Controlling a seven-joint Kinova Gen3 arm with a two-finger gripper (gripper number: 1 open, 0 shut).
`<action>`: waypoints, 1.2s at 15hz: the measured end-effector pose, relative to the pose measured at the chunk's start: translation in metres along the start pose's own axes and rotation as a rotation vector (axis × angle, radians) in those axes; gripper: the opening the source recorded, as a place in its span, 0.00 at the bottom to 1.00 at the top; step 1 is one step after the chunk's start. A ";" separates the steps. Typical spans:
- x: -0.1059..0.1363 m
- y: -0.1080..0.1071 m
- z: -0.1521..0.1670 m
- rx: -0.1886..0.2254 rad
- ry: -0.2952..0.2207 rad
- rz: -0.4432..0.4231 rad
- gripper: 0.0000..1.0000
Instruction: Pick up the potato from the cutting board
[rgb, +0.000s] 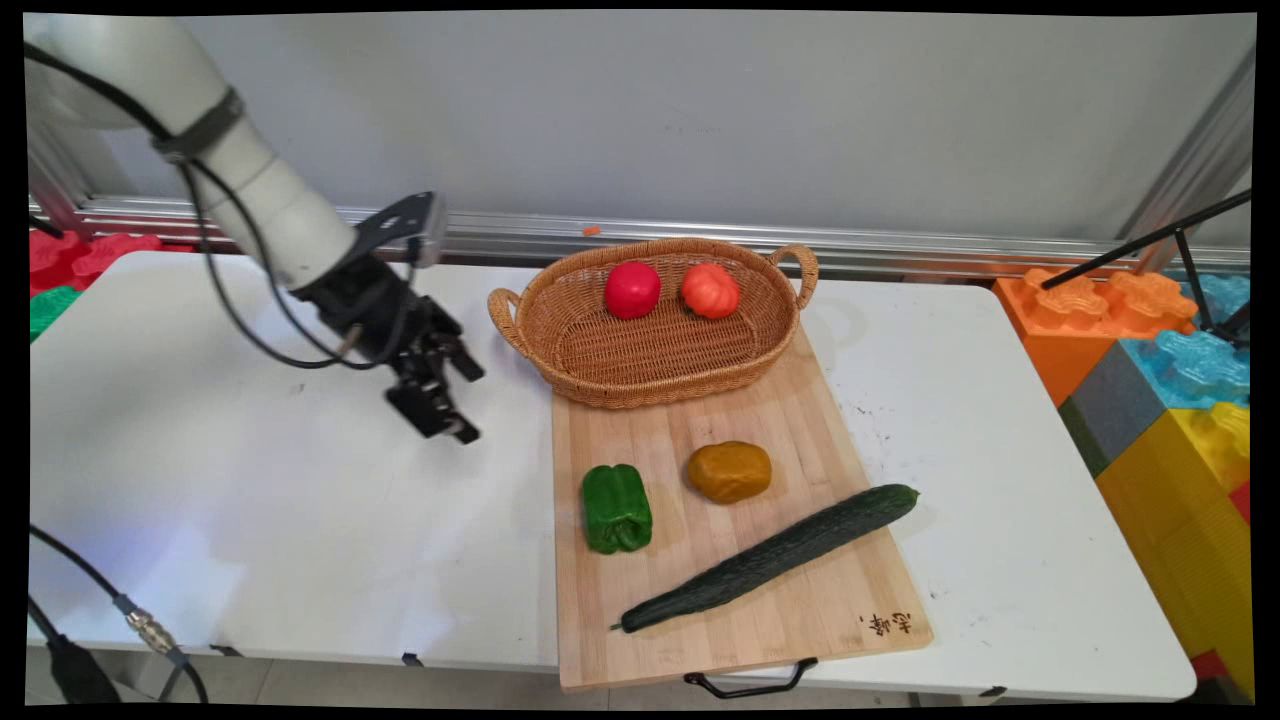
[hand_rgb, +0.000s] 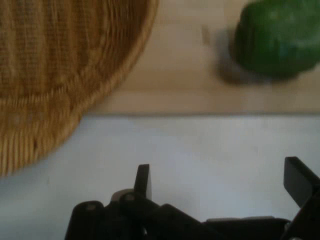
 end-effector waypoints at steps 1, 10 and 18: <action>0.007 0.002 0.004 0.002 0.001 -0.001 1.00; 0.099 0.031 0.059 -0.011 0.044 -0.026 1.00; 0.147 0.051 0.120 0.011 0.111 -0.016 1.00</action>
